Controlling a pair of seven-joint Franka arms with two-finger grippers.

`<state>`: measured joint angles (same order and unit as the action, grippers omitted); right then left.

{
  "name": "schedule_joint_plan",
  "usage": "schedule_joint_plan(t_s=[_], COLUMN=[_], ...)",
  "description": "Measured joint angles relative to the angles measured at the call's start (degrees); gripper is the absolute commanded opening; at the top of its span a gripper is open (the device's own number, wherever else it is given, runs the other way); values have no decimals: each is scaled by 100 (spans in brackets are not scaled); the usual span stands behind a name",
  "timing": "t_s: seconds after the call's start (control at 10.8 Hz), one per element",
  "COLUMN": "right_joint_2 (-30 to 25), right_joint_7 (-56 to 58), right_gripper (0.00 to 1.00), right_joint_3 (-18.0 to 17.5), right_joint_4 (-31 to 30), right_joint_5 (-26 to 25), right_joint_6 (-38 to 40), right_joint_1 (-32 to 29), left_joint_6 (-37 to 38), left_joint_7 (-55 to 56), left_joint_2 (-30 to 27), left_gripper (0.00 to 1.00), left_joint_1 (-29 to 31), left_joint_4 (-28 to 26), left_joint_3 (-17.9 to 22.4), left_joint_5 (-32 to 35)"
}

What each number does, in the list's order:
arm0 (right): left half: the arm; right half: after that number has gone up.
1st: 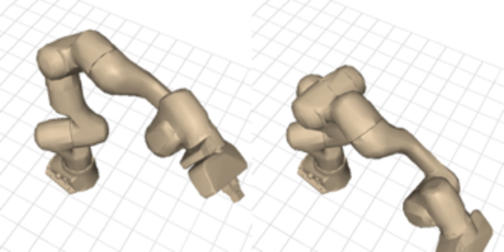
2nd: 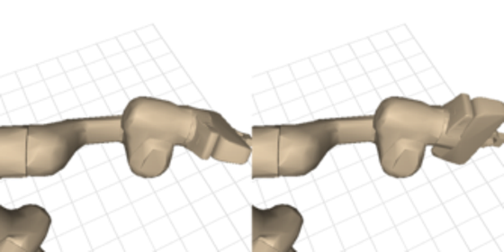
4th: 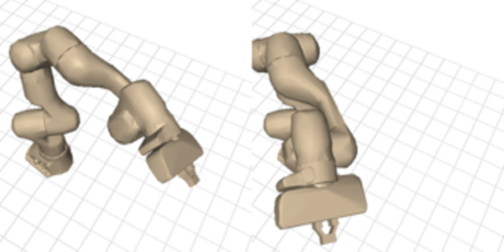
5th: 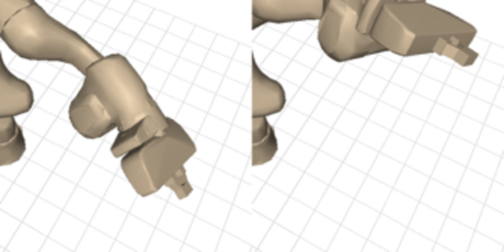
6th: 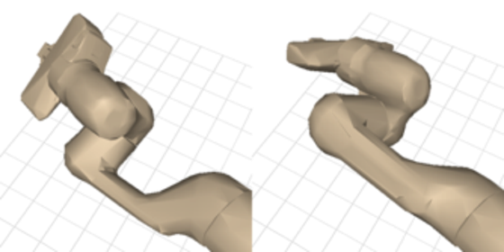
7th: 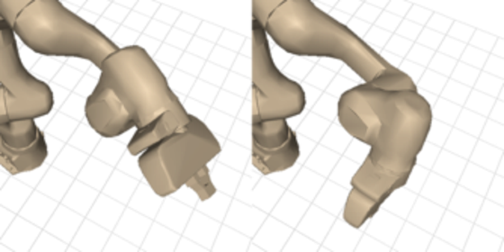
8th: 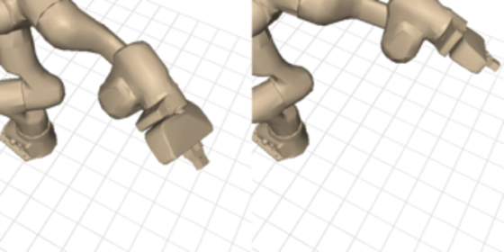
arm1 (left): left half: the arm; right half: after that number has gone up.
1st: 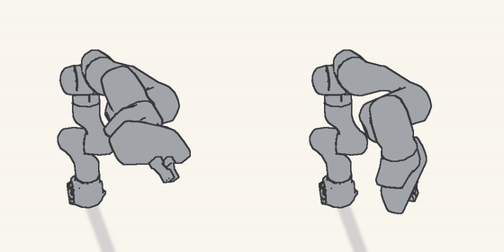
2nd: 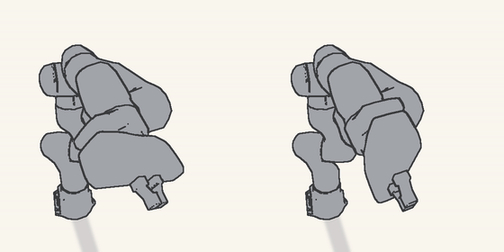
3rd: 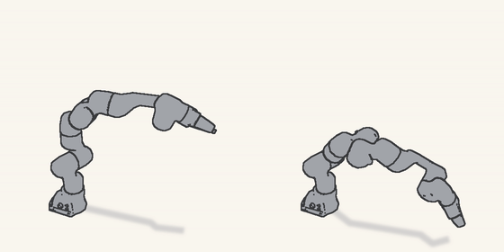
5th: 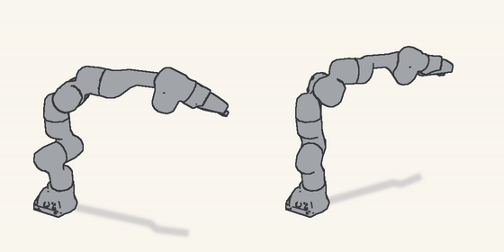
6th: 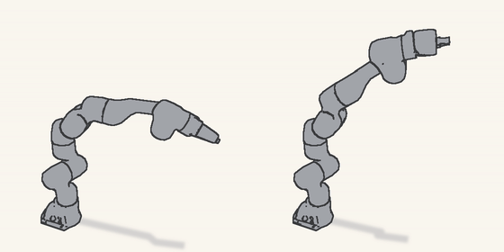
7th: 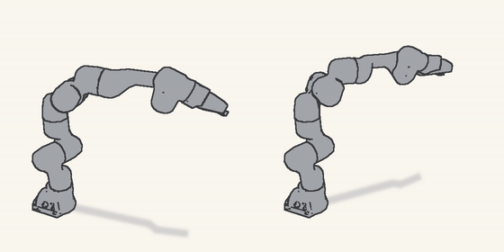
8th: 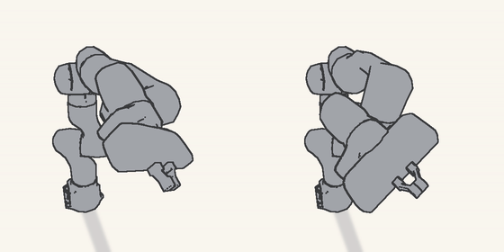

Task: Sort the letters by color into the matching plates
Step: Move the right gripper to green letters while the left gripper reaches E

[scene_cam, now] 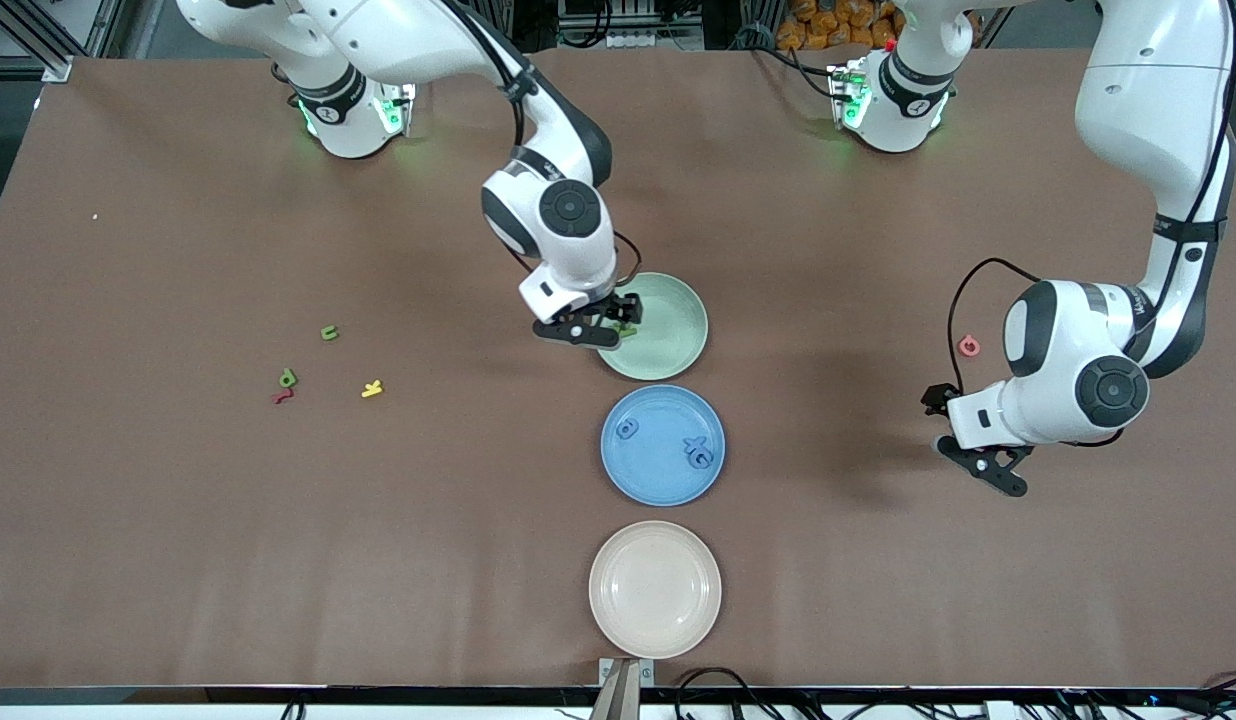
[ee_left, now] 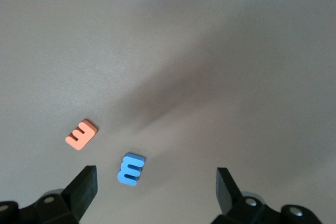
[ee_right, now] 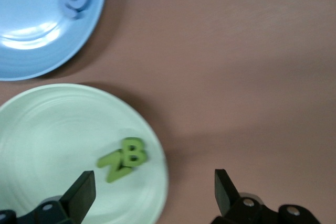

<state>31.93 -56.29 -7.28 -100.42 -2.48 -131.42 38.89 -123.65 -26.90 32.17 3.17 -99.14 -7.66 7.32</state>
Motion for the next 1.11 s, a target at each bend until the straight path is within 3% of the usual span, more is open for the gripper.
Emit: schedule_joint_plan(t_s=[0.28, 0.74, 1.11], right_joint_2=[-608, -1767, -2417], right_joint_7=[952, 2791, 4217], right_gripper=[100, 100, 100], right_joint_3=[-78, -209, -182], right_joint_4=[-500, -2186, -3097], right_joint_5=[0, -13, -32], right_joint_6=[624, 557, 183], right_joint_1=[-467, -1438, -2146], left_joint_6=[-77, -422, -888], left_joint_7=[-920, -1216, -1216], left_joint_2=[100, 355, 404], left_gripper=[100, 100, 100], left_joint_1=[148, 266, 275], left_joint_4=[0, -161, -440], left_joint_3=[19, 9, 61], left_joint_5=[0, 0, 0])
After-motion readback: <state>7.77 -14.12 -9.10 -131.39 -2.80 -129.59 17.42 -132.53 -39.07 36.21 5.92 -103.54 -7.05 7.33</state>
